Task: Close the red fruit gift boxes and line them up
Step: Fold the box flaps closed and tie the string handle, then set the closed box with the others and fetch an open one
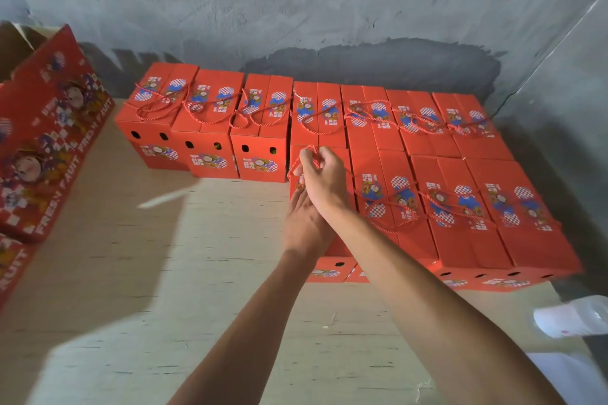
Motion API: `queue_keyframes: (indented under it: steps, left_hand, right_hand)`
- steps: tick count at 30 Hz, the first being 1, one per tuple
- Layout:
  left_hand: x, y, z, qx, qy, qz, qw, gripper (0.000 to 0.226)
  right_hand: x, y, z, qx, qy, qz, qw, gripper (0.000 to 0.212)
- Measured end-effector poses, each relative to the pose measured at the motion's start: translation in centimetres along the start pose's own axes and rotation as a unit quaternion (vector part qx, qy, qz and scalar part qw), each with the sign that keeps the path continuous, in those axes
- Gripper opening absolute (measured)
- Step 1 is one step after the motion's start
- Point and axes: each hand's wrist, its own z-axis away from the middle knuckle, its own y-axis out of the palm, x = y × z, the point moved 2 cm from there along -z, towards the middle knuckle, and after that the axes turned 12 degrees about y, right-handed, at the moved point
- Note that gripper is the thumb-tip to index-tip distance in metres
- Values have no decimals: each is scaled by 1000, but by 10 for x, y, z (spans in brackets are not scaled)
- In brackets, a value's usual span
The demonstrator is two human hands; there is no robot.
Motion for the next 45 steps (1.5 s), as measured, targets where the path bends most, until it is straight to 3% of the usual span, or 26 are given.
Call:
queue_keyframes:
  steps: [13, 20, 22, 25, 29, 33, 39, 45]
  left_hand:
    - [7, 3, -12, 19, 28, -16, 999, 34]
    - [-10, -36, -7, 97, -78, -54, 991, 39]
    - [-23, -59, 7, 89, -96, -51, 990, 35]
    - [-39, -93, 35, 56, -109, -29, 992, 30]
    - [-54, -135, 74, 8, -102, -10, 995, 32]
    - [-54, -172, 120, -25, -129, 4, 991, 33]
    - [-31, -224, 209, -57, -188, 1, 981, 32]
    - [-9, -291, 292, -93, -248, -30, 964, 29]
  right_hand:
    - [-1, 0, -6, -45, -21, 25, 998, 29]
    - [12, -17, 30, -75, -49, 274, 958, 46]
    - [19, -21, 51, -61, -38, 298, 952, 51]
    - [33, -25, 90, -47, -35, 314, 948, 41]
    - [44, -27, 150, -26, -44, 259, 965, 52]
    - [43, -13, 204, -14, -72, 232, 970, 50]
    - [22, 43, 273, 23, -67, 232, 970, 51]
    - [8, 121, 352, 107, -69, 228, 965, 48]
